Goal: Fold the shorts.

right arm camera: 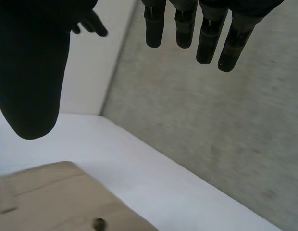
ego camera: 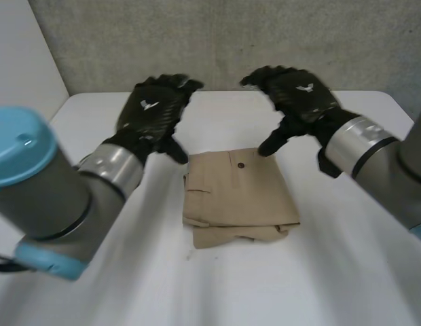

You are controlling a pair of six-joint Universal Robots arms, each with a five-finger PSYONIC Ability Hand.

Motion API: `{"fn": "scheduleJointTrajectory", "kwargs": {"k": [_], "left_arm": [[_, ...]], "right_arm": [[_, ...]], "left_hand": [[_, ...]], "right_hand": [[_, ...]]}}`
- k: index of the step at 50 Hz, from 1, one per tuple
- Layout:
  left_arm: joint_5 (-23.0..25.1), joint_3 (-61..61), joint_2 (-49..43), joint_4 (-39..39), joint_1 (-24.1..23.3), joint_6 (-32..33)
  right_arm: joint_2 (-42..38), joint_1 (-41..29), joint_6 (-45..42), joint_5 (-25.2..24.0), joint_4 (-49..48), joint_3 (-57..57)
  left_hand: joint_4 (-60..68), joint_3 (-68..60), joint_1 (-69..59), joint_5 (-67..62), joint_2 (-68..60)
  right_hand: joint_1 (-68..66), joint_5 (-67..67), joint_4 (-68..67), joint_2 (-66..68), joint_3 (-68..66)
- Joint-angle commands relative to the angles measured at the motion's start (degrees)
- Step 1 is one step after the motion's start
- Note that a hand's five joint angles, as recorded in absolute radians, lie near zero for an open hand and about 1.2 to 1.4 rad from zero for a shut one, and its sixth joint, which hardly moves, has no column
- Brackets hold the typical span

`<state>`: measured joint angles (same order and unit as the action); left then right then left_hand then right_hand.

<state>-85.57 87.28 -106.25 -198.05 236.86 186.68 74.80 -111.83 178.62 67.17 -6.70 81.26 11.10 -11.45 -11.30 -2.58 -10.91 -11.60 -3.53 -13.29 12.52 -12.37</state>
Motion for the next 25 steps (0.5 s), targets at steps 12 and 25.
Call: {"fn": "scheduleJointTrajectory", "kwargs": {"k": [12, 25], "left_arm": [[-4.34, -23.21, -26.28, 17.43, -4.21, -2.46], [-7.68, -18.9, -29.63, 20.51, -4.21, 0.43]], "right_arm": [[-18.36, 1.44, -4.24, 5.78, 12.06, -12.35], [-30.5, 0.13, -15.82, 11.91, 20.06, -19.12]], "left_hand": [[0.63, -0.28, -0.43, 0.85, -0.82], [0.46, -0.11, -0.26, 1.02, -0.65]], "right_hand": [[1.6, 3.53, 3.29, -2.52, 2.37], [1.6, 3.53, 3.29, -2.52, 2.37]]}}
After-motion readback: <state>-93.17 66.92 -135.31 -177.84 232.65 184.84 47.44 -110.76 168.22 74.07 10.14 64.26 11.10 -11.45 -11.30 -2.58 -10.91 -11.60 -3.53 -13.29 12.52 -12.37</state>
